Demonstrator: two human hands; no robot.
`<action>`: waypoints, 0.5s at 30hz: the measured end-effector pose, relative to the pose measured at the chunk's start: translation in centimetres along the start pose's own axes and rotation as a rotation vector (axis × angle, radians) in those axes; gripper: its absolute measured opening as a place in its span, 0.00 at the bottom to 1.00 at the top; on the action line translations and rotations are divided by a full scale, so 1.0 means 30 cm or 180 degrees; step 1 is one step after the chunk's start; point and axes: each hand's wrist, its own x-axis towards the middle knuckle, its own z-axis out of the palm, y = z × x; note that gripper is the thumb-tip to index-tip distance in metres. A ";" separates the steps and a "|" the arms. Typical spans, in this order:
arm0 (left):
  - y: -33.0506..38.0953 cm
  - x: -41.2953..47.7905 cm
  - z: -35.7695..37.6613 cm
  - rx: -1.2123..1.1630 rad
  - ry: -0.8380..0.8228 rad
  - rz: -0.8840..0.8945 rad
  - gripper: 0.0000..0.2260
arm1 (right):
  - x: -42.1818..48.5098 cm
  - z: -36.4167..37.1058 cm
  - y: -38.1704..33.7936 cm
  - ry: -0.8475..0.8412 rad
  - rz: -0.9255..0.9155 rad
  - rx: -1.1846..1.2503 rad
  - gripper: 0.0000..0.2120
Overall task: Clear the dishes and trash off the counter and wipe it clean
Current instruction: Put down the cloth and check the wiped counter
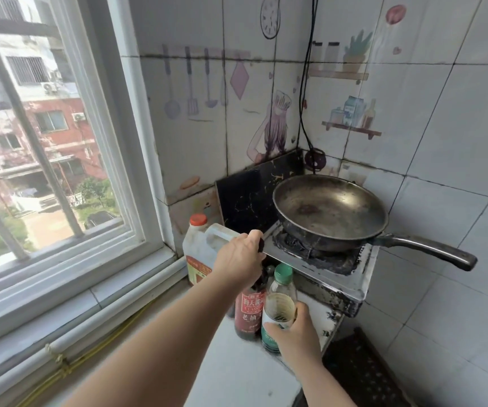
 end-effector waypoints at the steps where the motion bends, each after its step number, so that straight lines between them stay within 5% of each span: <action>1: -0.011 -0.008 -0.009 0.0011 -0.0053 0.0018 0.09 | -0.014 0.010 -0.001 0.0006 0.0013 0.0017 0.23; 15: 0.001 -0.007 -0.016 -0.0050 -0.0107 0.0097 0.08 | 0.000 0.018 -0.004 0.0283 -0.0014 -0.0081 0.25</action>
